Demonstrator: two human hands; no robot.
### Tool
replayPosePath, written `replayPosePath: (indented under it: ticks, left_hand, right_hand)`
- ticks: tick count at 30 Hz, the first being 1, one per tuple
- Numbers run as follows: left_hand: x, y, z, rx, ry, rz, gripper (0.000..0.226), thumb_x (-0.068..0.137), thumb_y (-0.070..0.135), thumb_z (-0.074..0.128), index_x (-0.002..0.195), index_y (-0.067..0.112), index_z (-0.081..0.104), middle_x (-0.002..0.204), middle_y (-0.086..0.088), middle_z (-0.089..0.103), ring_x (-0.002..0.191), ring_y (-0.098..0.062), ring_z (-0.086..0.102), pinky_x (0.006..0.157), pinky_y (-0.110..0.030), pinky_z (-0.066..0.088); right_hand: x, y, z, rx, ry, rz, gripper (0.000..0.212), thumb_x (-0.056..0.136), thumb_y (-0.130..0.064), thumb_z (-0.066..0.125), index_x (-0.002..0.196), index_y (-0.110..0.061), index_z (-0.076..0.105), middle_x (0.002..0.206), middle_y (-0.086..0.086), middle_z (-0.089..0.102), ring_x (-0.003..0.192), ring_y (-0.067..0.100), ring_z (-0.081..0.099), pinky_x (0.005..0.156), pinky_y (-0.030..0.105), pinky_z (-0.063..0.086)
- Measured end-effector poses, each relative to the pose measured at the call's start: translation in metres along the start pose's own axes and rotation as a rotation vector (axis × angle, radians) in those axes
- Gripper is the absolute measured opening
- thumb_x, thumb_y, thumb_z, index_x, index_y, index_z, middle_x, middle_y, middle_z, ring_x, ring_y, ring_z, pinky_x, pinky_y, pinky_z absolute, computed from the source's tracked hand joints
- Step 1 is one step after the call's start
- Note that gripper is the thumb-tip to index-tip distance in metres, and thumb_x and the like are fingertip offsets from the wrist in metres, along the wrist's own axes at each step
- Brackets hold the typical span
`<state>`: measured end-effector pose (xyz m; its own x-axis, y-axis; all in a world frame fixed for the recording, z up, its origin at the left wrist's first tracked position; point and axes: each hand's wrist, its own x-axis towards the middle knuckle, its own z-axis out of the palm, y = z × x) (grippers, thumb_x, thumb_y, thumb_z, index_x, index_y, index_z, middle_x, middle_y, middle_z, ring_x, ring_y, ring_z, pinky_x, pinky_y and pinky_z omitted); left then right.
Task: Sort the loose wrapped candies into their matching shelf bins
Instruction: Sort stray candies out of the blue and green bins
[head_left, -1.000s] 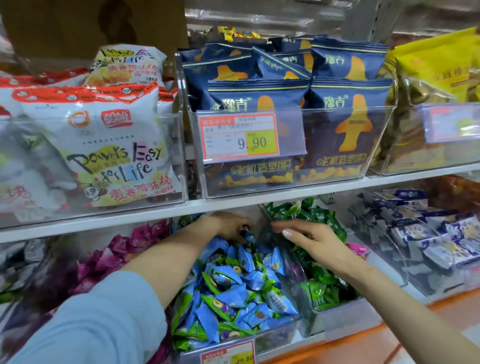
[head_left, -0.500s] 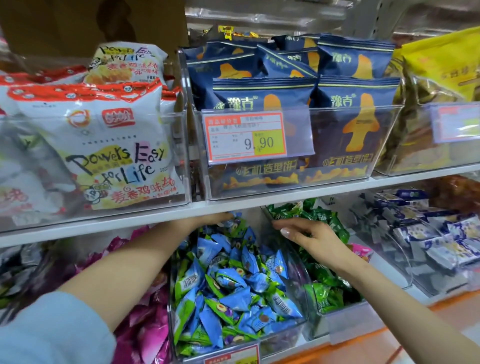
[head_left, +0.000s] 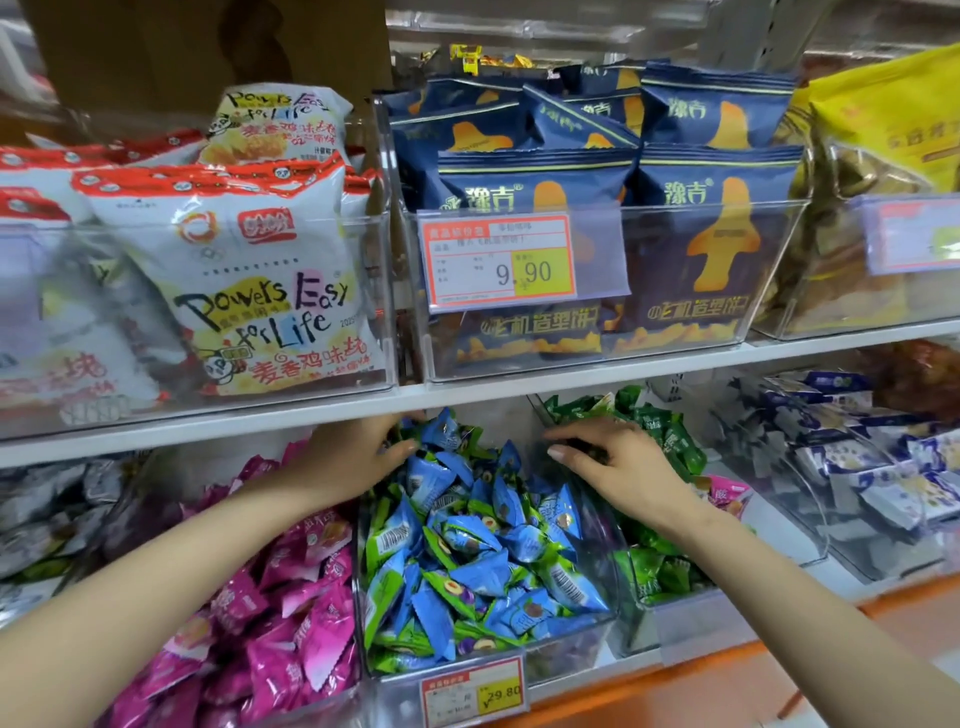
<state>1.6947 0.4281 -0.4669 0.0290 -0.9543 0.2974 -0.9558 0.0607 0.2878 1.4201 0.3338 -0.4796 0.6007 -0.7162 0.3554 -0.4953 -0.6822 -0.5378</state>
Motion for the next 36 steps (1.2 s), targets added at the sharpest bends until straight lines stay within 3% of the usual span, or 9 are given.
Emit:
replayPosePath:
  ticks: [5,12,16,22,26,28,30,32,36]
  left_hand:
    - [-0.038,-0.019,-0.006,0.010,-0.055,-0.193,0.052,0.091,0.045,0.049,0.137,0.028,0.035,0.145,0.001,0.036,0.133,-0.020,0.033,0.110,-0.036,0.029]
    - [-0.056,-0.013,0.009,-0.147,-0.043,-0.259,0.051,0.094,0.037,0.047,0.141,0.026,0.032,0.150,0.002,0.031,0.136,-0.019,0.031,0.112,-0.037,0.028]
    - [-0.058,-0.019,0.011,-0.141,-0.030,-0.224,0.049,0.095,0.036,0.045,0.142,0.026,0.033,0.150,0.004,0.031,0.137,-0.017,0.031,0.112,-0.034,0.027]
    - [-0.058,-0.023,0.008,-0.165,-0.095,-0.235,0.051,0.095,0.042,0.043,0.142,0.033,0.029,0.152,0.010,0.026,0.139,-0.015,0.027,0.114,-0.038,0.026]
    - [-0.060,-0.019,0.005,-0.182,-0.113,-0.247,0.051,0.094,0.044,0.043,0.142,0.034,0.029,0.152,0.011,0.024,0.137,-0.017,0.032,0.112,-0.035,0.028]
    - [-0.060,-0.014,0.003,-0.184,-0.114,-0.278,0.052,0.094,0.044,0.044,0.142,0.036,0.028,0.151,0.008,0.030,0.126,-0.027,0.047,0.106,-0.037,0.038]
    - [-0.060,-0.011,0.002,-0.189,-0.108,-0.311,0.055,0.093,0.044,0.046,0.144,0.036,0.025,0.141,-0.005,0.046,0.114,-0.035,0.055,0.096,-0.040,0.044]
    - [-0.059,-0.010,0.001,-0.193,-0.101,-0.327,0.058,0.093,0.043,0.047,0.144,0.035,0.023,0.129,-0.012,0.056,0.110,-0.037,0.056,0.091,-0.040,0.046]
    - [-0.059,-0.011,0.001,-0.202,-0.093,-0.307,0.060,0.092,0.043,0.048,0.144,0.035,0.021,0.142,0.005,0.044,0.102,-0.029,0.061,0.086,-0.035,0.047]
  right_hand:
    - [0.026,-0.024,0.013,0.055,-0.118,-0.055,0.029,0.091,-0.035,0.057,0.119,-0.030,0.062,0.124,-0.011,0.060,0.110,0.006,0.054,0.090,0.021,0.038]
    - [0.079,-0.065,0.058,0.177,-0.538,-0.052,0.052,0.090,-0.044,0.057,0.138,-0.040,0.039,0.152,-0.010,0.029,0.137,0.012,0.030,0.107,0.026,0.027]
    - [0.100,-0.067,0.087,0.022,-0.690,-0.119,0.057,0.089,-0.049,0.054,0.141,-0.040,0.035,0.156,-0.007,0.018,0.143,0.015,0.015,0.114,0.033,0.015]
    - [0.115,-0.037,0.078,-0.191,-0.829,-0.102,0.043,0.092,-0.051,0.047,0.133,-0.040,0.042,0.149,-0.006,0.030,0.136,0.017,0.029,0.112,0.041,0.026]
    - [0.131,-0.025,0.064,-0.194,-0.841,0.030,0.035,0.086,-0.053,0.057,0.113,-0.030,0.056,0.121,-0.015,0.053,0.110,0.007,0.048,0.104,0.033,0.034]
    - [0.151,-0.006,0.076,-0.047,-0.904,0.132,0.040,0.078,-0.058,0.064,0.102,-0.027,0.059,0.096,-0.024,0.058,0.084,0.006,0.057,0.103,0.048,0.040]
    - [0.155,-0.014,0.084,0.028,-0.917,0.137,0.032,0.089,-0.050,0.054,0.112,-0.028,0.058,0.113,-0.023,0.052,0.093,0.010,0.056,0.106,0.051,0.036]
    - [0.150,-0.041,0.090,0.100,-0.857,0.150,0.039,0.093,-0.044,0.050,0.126,-0.023,0.049,0.130,-0.015,0.042,0.114,0.011,0.045,0.107,0.036,0.033]
    - [0.136,-0.069,0.101,0.004,-0.720,-0.048,0.066,0.081,-0.045,0.069,0.137,-0.023,0.043,0.143,-0.004,0.042,0.129,0.015,0.040,0.105,0.030,0.034]
